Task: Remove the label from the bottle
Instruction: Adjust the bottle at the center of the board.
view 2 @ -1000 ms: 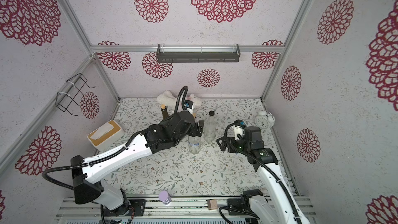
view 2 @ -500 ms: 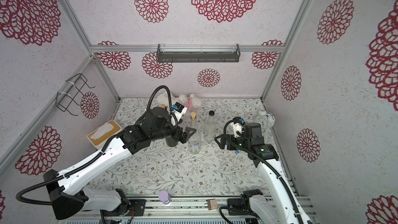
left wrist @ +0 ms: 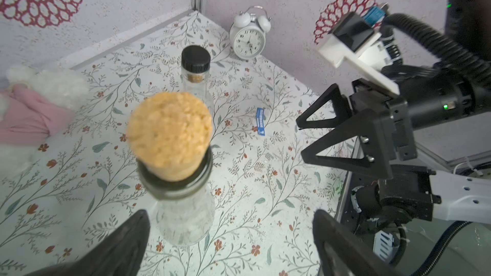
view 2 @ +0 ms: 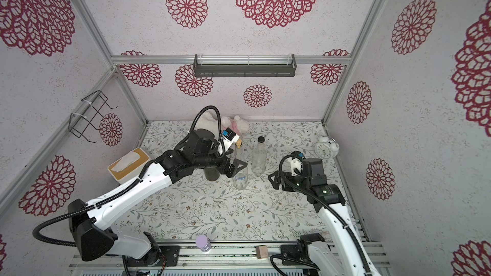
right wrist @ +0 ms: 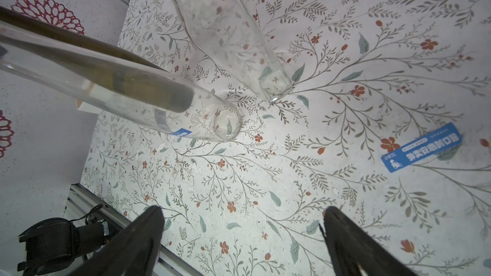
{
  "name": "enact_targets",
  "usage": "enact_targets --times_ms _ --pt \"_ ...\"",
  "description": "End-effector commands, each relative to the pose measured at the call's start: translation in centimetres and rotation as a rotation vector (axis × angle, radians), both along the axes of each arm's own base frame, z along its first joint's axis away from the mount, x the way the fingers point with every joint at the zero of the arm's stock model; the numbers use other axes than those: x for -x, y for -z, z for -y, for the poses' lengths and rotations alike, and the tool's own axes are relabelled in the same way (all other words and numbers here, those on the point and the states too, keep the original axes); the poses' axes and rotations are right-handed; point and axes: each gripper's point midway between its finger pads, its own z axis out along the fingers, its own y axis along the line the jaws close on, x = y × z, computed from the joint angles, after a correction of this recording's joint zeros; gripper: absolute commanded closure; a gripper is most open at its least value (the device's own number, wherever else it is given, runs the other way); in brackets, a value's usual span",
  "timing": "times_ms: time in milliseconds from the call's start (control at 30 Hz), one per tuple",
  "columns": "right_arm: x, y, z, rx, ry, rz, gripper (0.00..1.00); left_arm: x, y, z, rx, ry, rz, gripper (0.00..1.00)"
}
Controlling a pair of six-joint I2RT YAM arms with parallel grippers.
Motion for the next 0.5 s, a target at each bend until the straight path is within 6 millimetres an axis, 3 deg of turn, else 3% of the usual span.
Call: enact_targets --times_ms 0,233,467 --pt "-1.7 -2.1 -0.1 -0.031 0.027 0.067 0.03 -1.2 -0.4 -0.5 -0.039 -0.017 0.052 0.03" --pt "-3.5 -2.1 -0.7 -0.032 0.010 0.044 0.04 -3.2 -0.7 -0.6 -0.028 -0.068 0.059 0.04" --pt "-3.9 -1.4 -0.2 0.035 -0.004 0.043 0.04 -4.2 -1.0 -0.8 -0.025 -0.112 0.094 0.07"
